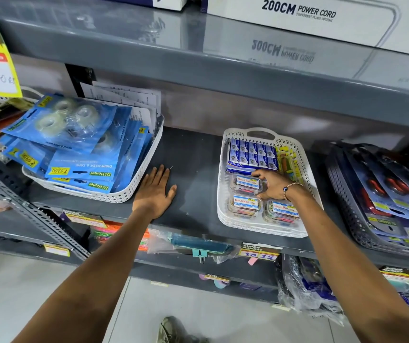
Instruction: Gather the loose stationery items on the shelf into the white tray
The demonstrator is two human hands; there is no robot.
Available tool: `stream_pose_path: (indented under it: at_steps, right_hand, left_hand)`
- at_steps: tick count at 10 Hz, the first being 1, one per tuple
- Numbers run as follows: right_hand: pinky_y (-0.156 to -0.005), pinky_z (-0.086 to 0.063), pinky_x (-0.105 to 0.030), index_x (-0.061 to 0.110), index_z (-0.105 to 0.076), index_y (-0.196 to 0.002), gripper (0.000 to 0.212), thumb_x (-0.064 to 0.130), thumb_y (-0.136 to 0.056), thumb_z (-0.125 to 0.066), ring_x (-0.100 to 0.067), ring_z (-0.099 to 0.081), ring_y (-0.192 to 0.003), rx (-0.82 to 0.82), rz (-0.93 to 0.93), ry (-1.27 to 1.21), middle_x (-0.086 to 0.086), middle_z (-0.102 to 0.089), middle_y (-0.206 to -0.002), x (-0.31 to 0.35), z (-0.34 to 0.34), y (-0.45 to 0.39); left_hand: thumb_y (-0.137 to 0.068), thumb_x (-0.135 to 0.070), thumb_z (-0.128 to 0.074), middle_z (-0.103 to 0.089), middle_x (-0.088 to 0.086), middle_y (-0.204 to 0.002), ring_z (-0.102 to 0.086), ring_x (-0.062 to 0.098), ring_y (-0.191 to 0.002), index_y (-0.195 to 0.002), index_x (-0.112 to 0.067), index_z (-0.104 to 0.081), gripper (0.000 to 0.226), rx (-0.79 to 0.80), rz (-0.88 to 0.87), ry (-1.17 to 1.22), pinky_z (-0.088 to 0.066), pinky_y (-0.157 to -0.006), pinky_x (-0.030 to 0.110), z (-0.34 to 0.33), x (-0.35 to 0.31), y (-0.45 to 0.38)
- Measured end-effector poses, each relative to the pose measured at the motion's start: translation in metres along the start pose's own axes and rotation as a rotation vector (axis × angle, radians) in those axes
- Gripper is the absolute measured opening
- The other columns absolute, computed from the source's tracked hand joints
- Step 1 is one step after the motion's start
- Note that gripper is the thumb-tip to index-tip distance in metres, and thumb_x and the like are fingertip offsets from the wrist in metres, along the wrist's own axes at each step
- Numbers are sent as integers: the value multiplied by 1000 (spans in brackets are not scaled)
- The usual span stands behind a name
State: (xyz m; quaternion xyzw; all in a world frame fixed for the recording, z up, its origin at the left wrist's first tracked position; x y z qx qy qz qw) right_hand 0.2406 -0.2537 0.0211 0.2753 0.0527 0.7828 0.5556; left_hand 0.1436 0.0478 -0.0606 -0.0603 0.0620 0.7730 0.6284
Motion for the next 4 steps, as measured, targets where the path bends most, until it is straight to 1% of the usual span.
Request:
stream_pose_path:
  at_steps: [1, 2, 3, 4]
  right_hand:
    - [-101, -40, -32, 15, -40, -137, 71, -2, -75, -72, -26, -51, -123, 24, 6, 7, -9, -53, -135, 3, 0, 5]
    - [-94, -41, -28, 17, -38, -140, 67, -6, -81, -61, -24, -51, -122, 6, -26, 64, -5, -51, -139, 3, 15, 14]
    - [-99, -42, -32, 20, -38, -140, 63, -4, -85, -55, -23, -53, -116, -147, -64, 22, -6, -50, -141, 7, 33, 24]
    - [-117, -25, -41, 17, -17, -149, 55, 21, -98, -38, -25, -29, -141, -526, -15, 162, -9, -25, -156, 28, 34, 43]
  left_hand:
    - [-98, -49, -16, 3, 1, -162, 5, 17, -149, -151, -17, -1, 64, -8, -11, 1, 0, -122, 35, -1, -2, 0]
    - [-99, -47, -17, 3, 3, -162, 5, 19, -149, -151, -15, -1, 64, 33, -10, 8, 0, -121, 35, -1, -1, 0]
    - [-99, -45, -18, 3, 6, -162, 5, 21, -149, -151, -12, -1, 64, 49, -4, 19, 0, -121, 36, 3, -2, 0]
    - [-100, -37, -22, 5, 7, -161, 7, 21, -148, -151, -9, 0, 62, -127, -125, 50, -1, -121, 36, 26, -26, 4]
Point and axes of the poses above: each hand's wrist, its own y-axis away from the middle knuckle, its own z-axis out of the back of the hand, x = y × z, the point moved 6 cm from there along -y, towards the middle knuckle
